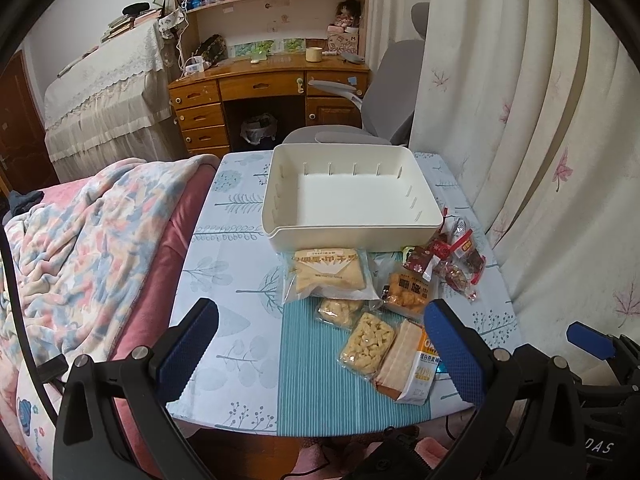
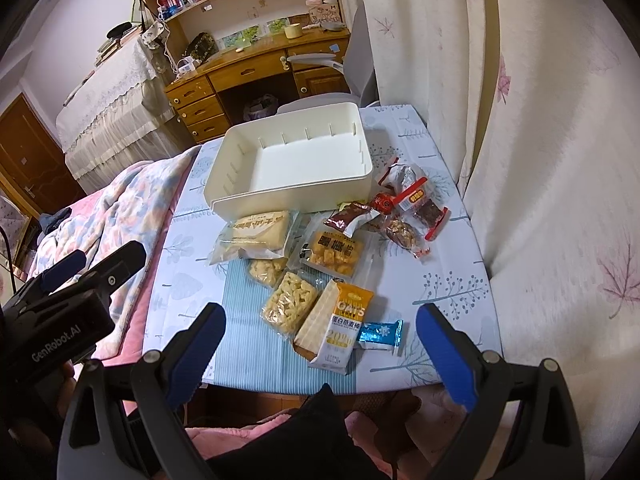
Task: Organize snacks
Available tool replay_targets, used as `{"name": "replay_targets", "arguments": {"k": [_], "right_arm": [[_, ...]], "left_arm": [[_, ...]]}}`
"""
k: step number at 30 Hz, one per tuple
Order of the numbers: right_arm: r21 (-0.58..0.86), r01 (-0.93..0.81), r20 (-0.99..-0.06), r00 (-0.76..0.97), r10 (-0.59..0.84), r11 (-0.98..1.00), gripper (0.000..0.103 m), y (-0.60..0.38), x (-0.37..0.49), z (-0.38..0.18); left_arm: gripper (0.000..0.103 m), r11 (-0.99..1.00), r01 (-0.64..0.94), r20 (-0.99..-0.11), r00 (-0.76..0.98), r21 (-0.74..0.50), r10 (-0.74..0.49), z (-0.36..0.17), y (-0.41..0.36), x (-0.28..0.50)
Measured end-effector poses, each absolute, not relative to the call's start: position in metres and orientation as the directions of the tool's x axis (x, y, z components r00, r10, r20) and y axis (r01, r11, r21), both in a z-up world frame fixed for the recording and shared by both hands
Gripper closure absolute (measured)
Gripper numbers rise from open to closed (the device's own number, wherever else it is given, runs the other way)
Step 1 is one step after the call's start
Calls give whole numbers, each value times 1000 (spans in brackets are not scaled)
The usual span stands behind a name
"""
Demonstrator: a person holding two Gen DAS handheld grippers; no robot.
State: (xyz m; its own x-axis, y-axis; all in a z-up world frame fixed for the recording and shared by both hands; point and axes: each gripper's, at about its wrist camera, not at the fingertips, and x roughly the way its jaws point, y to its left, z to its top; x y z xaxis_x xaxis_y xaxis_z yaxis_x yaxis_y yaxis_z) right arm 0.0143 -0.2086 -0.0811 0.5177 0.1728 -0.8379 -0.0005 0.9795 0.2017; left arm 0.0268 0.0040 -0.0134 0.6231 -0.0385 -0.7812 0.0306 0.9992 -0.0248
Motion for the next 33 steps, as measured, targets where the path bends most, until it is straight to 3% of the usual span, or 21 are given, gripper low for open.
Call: {"name": "replay_targets", "arguments": {"k": [19, 33], "right_arm": [[222, 24, -821, 544, 173, 975, 6, -197, -4, -75], [289, 166, -833, 529, 162, 943, 6, -193, -19, -92]], "left_arm": [[1, 997, 62, -791, 608, -38, -69, -18, 18, 19], [1, 992, 113, -830, 546, -60, -112, -32, 41, 35]]}}
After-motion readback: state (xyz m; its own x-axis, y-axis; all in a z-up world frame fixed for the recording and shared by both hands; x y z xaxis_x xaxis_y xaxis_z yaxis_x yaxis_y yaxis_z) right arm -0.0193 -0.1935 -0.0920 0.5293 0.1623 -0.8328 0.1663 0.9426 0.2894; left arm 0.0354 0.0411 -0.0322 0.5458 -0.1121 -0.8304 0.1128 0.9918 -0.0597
